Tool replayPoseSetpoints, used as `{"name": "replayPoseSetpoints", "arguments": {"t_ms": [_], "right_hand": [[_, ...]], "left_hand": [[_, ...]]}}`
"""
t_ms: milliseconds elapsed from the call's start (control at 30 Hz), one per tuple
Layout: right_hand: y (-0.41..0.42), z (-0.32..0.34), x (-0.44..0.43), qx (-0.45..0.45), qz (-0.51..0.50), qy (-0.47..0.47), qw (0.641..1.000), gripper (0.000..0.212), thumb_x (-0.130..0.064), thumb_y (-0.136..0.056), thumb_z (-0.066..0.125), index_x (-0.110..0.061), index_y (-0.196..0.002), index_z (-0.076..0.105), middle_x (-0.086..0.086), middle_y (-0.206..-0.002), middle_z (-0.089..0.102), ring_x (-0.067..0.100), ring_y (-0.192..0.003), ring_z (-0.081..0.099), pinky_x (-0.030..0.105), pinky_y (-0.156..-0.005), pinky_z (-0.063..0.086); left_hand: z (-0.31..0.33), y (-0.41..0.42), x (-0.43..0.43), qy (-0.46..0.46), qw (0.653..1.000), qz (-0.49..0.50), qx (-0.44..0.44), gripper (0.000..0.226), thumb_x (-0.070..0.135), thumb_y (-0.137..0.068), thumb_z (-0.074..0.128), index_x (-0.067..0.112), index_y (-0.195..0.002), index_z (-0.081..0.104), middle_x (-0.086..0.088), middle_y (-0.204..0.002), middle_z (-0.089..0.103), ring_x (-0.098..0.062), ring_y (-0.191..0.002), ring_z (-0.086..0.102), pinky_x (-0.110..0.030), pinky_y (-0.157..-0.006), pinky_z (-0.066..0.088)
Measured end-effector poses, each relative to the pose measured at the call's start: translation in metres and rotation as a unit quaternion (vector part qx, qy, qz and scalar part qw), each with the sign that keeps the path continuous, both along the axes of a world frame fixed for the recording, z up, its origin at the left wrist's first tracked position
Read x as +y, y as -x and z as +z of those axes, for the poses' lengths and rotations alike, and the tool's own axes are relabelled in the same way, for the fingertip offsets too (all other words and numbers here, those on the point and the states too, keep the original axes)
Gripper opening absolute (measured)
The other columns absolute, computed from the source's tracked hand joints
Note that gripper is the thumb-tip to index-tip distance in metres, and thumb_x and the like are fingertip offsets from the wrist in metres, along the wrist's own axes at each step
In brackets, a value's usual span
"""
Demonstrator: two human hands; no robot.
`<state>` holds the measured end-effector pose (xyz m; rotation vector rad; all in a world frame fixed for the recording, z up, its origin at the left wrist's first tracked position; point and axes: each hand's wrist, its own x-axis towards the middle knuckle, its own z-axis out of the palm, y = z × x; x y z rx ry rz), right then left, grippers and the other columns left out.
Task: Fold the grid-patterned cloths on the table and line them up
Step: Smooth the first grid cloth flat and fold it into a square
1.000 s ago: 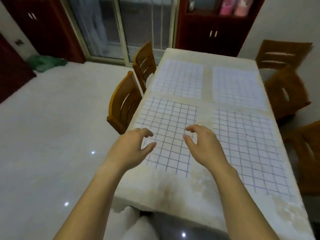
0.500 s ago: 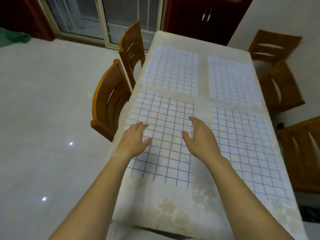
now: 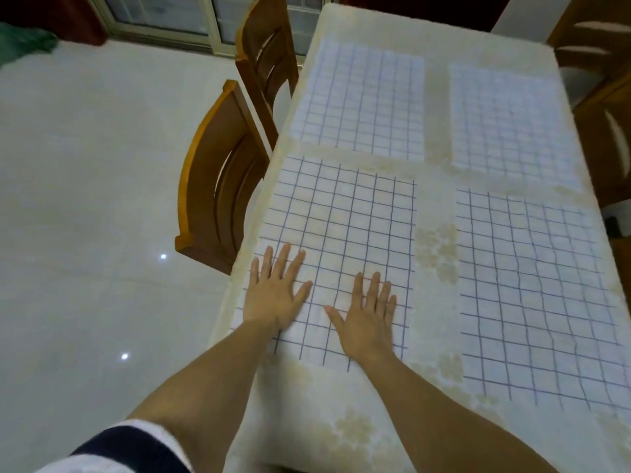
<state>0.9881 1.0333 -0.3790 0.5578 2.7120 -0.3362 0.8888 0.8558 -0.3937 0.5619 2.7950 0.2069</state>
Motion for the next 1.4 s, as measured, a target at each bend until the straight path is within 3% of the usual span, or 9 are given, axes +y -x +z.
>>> {"name": "replayPoseSetpoints", "arguments": {"t_ms": [267,433,633,733,867,933,1200,1300,1400], "right_hand": [[0.013,0.007,0.021,-0.075,0.037,0.0,0.996,0.109,-0.091,-0.075,0.01,-0.024,-0.147,-0.036,0.01,-0.151,-0.046,0.034,-0.141,-0.04,0.053,-0.119,-0.015],[0.043,0.027,0.048,-0.16,0.059,0.025,0.985,0.123,-0.084,-0.077,0.046,-0.021,-0.151,-0.029,0.015,-0.155,-0.039,0.041,-0.145,-0.029,0.055,-0.12,-0.009],[0.07,0.042,0.012,-0.068,-0.107,0.087,0.988,0.079,-0.058,-0.101,0.025,-0.014,-0.157,-0.01,0.016,-0.163,-0.018,0.037,-0.151,-0.013,0.051,-0.122,-0.005],[0.048,0.02,0.007,-0.089,-0.126,0.074,0.985,0.086,-0.065,-0.098,0.021,-0.016,-0.154,-0.021,0.012,-0.16,-0.031,0.037,-0.147,-0.026,0.059,-0.119,-0.01],[0.03,0.004,0.029,-0.077,-0.043,0.048,0.995,0.1,-0.083,-0.087,0.018,-0.021,-0.149,-0.031,0.008,-0.155,-0.04,0.035,-0.143,-0.035,0.061,-0.113,-0.018],[0.03,0.006,0.036,-0.089,-0.012,0.038,0.995,0.103,-0.084,-0.085,0.018,-0.02,-0.15,-0.031,0.009,-0.155,-0.04,0.035,-0.143,-0.035,0.062,-0.114,-0.016],[0.042,0.023,0.079,-0.123,0.159,0.01,0.98,0.109,-0.08,-0.083,0.043,-0.03,-0.152,-0.026,0.003,-0.157,-0.037,0.035,-0.148,-0.025,0.062,-0.119,-0.003],[0.056,0.039,0.107,-0.169,0.216,-0.06,0.96,0.111,-0.072,-0.083,0.056,-0.037,-0.152,-0.023,0.004,-0.16,-0.032,0.038,-0.149,-0.021,0.061,-0.119,-0.001],[0.062,0.046,0.099,-0.097,0.131,-0.053,0.985,0.103,-0.07,-0.087,0.051,-0.032,-0.156,-0.015,0.01,-0.162,-0.026,0.038,-0.15,-0.015,0.057,-0.121,0.0]], "left_hand": [[0.001,-0.021,0.018,-0.009,0.998,0.062,-0.026,0.07,0.067,-0.102,0.005,0.036,-0.153,-0.031,0.003,-0.16,-0.04,-0.028,-0.147,-0.037,-0.053,-0.122,-0.017],[0.0,-0.056,0.038,-0.025,0.992,0.121,-0.036,0.072,0.066,-0.102,0.006,0.032,-0.153,-0.031,0.001,-0.159,-0.042,-0.029,-0.145,-0.04,-0.052,-0.118,-0.026],[0.007,-0.08,0.096,-0.058,0.96,0.255,-0.105,0.082,0.065,-0.09,-0.001,0.023,-0.156,-0.025,-0.008,-0.163,-0.032,-0.035,-0.148,-0.033,-0.059,-0.12,-0.015],[0.017,-0.084,0.105,-0.058,0.963,0.229,-0.132,0.085,0.063,-0.096,0.02,0.023,-0.154,-0.029,-0.009,-0.16,-0.038,-0.034,-0.147,-0.035,-0.055,-0.12,-0.018],[0.021,-0.084,0.049,-0.144,0.967,0.206,-0.041,0.074,0.056,-0.098,0.034,0.028,-0.162,0.01,-0.001,-0.17,-0.006,-0.026,-0.157,-0.001,-0.042,-0.123,-0.001],[0.022,-0.063,0.023,-0.142,0.97,0.197,0.006,0.065,0.052,-0.102,0.032,0.029,-0.161,0.015,0.0,-0.17,0.003,-0.024,-0.156,0.005,-0.042,-0.124,0.001],[0.026,0.028,0.025,0.001,0.998,-0.069,-0.002,0.066,0.059,-0.104,0.009,0.031,-0.161,-0.009,0.001,-0.167,-0.023,-0.025,-0.152,-0.025,-0.048,-0.125,-0.009],[0.015,0.016,0.032,0.033,0.997,-0.049,-0.039,0.068,0.064,-0.101,0.0,0.034,-0.157,-0.023,0.002,-0.163,-0.033,-0.029,-0.15,-0.03,-0.058,-0.122,-0.008],[0.006,-0.017,0.047,0.021,0.998,0.047,-0.038,0.068,0.064,-0.1,-0.004,0.031,-0.153,-0.032,-0.002,-0.159,-0.04,-0.033,-0.147,-0.035,-0.064,-0.119,-0.009]]}}
